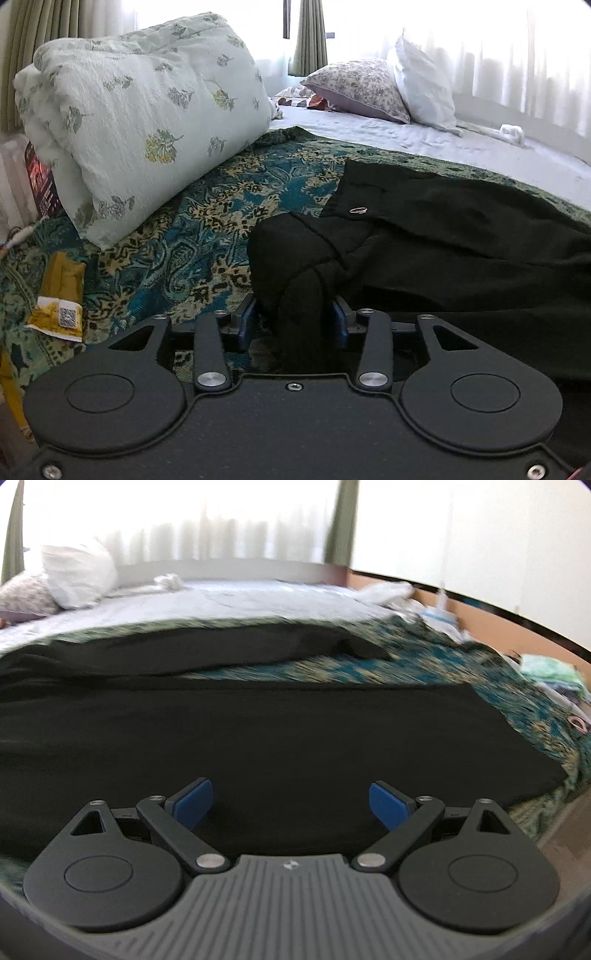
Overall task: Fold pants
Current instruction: 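Move the left tool to the pants waistband and close on it, then grasp the pants fabric with the right tool while the left tool holds the waistband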
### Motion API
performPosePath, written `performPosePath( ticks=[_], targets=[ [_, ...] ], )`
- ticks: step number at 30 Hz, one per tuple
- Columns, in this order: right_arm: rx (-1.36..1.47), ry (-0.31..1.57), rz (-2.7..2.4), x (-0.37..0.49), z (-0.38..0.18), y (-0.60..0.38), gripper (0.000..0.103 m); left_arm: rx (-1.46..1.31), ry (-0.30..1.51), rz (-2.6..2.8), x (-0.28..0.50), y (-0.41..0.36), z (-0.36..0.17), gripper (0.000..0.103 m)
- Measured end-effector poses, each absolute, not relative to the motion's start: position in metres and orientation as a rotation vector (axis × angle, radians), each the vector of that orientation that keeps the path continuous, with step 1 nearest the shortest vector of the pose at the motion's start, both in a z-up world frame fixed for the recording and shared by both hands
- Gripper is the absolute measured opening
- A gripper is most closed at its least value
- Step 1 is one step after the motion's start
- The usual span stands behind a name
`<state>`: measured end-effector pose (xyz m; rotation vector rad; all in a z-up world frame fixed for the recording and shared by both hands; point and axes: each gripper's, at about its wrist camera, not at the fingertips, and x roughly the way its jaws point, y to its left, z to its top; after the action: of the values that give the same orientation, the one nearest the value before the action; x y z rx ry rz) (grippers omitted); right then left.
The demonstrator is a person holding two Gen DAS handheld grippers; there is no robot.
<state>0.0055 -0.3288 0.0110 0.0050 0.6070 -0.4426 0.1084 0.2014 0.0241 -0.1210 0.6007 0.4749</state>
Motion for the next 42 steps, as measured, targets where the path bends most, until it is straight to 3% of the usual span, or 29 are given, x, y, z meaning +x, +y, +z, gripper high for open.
performPosePath(
  ticks=[8,11,13,19,30,42],
  targets=[
    [0.089,0.647,-0.618,0.01,0.009,-0.421,0.101,-0.139,0.634,0.512,0.114,0.202,0.026,0.047],
    [0.142,0.648,-0.673,0.01,0.018,-0.446,0.101,-0.093,0.647,0.557,0.115,0.195,0.032,0.062],
    [0.157,0.617,-0.663,0.01,0.029,-0.452,0.1,-0.062,0.625,0.575,0.113,0.191,0.042,0.084],
    [0.204,0.546,-0.612,0.033,0.07,-0.461,0.103,-0.1,0.573,0.495,0.119,0.185,0.086,0.098],
    [0.325,0.55,-0.501,0.161,0.114,-0.462,0.103,-0.3,0.638,0.365,0.224,0.164,0.137,0.102],
    [0.506,0.619,-0.647,0.327,0.078,-0.484,0.103,-0.417,0.735,0.532,0.373,0.169,0.081,0.102]
  ],
)
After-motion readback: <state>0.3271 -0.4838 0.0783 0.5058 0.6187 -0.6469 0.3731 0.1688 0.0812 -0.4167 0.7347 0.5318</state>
